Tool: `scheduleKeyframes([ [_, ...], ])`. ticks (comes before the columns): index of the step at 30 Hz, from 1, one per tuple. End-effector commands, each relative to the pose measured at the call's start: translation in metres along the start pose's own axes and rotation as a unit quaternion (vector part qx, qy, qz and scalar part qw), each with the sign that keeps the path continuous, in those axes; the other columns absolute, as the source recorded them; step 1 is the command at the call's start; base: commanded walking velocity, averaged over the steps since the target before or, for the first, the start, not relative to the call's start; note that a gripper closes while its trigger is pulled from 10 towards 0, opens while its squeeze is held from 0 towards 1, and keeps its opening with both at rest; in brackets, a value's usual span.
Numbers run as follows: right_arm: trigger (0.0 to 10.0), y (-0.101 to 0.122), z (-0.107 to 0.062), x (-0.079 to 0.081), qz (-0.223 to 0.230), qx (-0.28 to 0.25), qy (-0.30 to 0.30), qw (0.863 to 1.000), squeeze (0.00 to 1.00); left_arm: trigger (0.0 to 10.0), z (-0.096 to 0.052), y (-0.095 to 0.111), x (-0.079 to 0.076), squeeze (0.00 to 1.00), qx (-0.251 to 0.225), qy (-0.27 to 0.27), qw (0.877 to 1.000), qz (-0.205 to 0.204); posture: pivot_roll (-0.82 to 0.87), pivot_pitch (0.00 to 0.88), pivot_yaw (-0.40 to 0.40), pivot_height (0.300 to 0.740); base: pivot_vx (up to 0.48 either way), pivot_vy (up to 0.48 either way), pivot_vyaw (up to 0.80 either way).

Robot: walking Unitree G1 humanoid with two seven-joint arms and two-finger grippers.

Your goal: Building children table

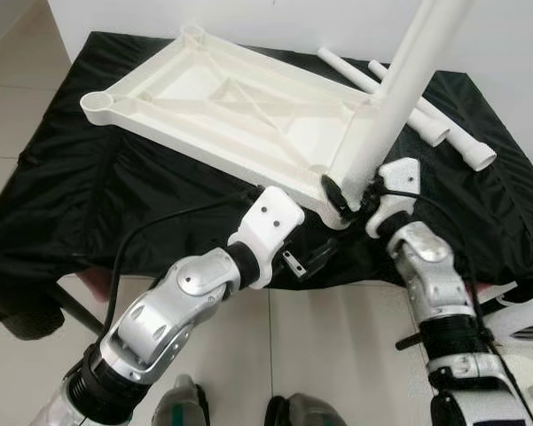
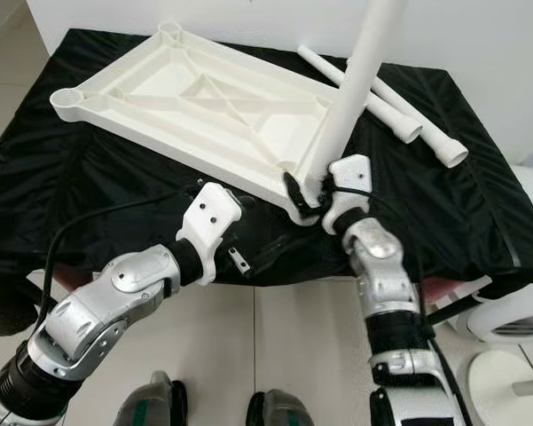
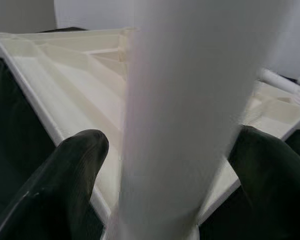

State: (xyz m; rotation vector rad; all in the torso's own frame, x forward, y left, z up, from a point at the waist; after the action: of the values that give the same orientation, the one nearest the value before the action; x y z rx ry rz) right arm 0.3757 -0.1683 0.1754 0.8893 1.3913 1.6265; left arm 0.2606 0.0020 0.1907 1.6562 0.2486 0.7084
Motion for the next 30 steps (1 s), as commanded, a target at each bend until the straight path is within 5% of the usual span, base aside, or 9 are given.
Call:
scheduleKeyframes([
  [1, 10.0, 0.000, -0.002, -0.006, 0.003, -0.003, 0.002, 1.000, 0.00, 10.0, -0.001, 0.004, -0.008, 0.00, -0.011, -0.038, 0.999, -0.001, 0.08, 0.087, -0.089, 0.740, 0.000, 0.000, 0.00],
  [7, 10.0, 0.002, -0.002, -0.012, 0.004, 0.003, 0.025, 1.000, 0.00, 10.0, -0.001, 0.004, -0.007, 0.00, -0.010, -0.037, 0.999, 0.001, 0.08, 0.087, -0.090, 0.740, 0.000, 0.000, 0.00],
  [8, 4.2, 0.000, -0.002, -0.010, 0.013, 0.007, 0.036, 0.999, 0.00, 10.0, -0.001, 0.004, -0.007, 0.00, -0.010, -0.036, 0.999, 0.001, 0.09, 0.089, -0.090, 0.740, 0.000, 0.000, 0.00],
  [10, 3.7, -0.003, -0.003, -0.007, 0.030, 0.014, 0.057, 0.998, 0.00, 10.0, -0.001, 0.004, -0.007, 0.00, -0.009, -0.036, 0.999, 0.000, 0.09, 0.090, -0.091, 0.740, 0.000, 0.000, 0.00],
  [11, 0.0, -0.006, -0.004, -0.005, 0.035, 0.020, 0.074, 0.996, 0.00, 10.0, -0.001, 0.004, -0.007, 0.00, -0.009, -0.035, 0.999, 0.000, 0.09, 0.091, -0.091, 0.740, 0.000, 0.000, 0.00],
  [19, 0.0, -0.015, -0.008, -0.003, 0.065, 0.034, 0.110, 0.991, 0.00, 10.0, -0.002, 0.004, -0.007, 0.00, -0.008, -0.034, 0.999, 0.001, 0.09, 0.093, -0.091, 0.740, 0.000, 0.000, 0.00],
  [27, 0.0, -0.012, -0.011, -0.011, 0.093, 0.012, 0.071, 0.993, 0.00, 10.0, -0.003, 0.003, -0.007, 0.00, -0.007, -0.034, 0.999, 0.001, 0.09, 0.095, -0.095, 0.740, 0.000, 0.000, 0.00],
  [28, 4.7, -0.012, -0.010, -0.010, 0.099, 0.005, 0.059, 0.993, 0.00, 10.0, -0.003, 0.003, -0.007, 0.00, -0.007, -0.034, 0.999, 0.001, 0.09, 0.096, -0.094, 0.740, 0.000, 0.000, 0.00],
  [30, 4.7, -0.011, -0.010, -0.009, 0.102, 0.001, 0.052, 0.993, 0.00, 10.0, -0.003, 0.003, -0.007, 0.00, -0.007, -0.034, 0.999, 0.001, 0.09, 0.096, -0.094, 0.740, 0.000, 0.000, 0.00],
])
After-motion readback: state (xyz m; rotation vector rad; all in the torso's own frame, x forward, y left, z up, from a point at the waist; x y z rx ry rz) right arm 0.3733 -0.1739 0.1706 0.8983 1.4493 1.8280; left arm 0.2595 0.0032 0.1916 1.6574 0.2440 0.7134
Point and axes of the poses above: a point about 5 cm out from each wrist's last joint towards the gripper, its own z axis pointing out of the wrist towards the gripper, its own y axis along the axis of the wrist's last joint, x = y × z, the point moved 4 cm from there along z, pointing out of the wrist towards the gripper, and after that the axes turned 10 degrees about z, right-handed, at the moved point
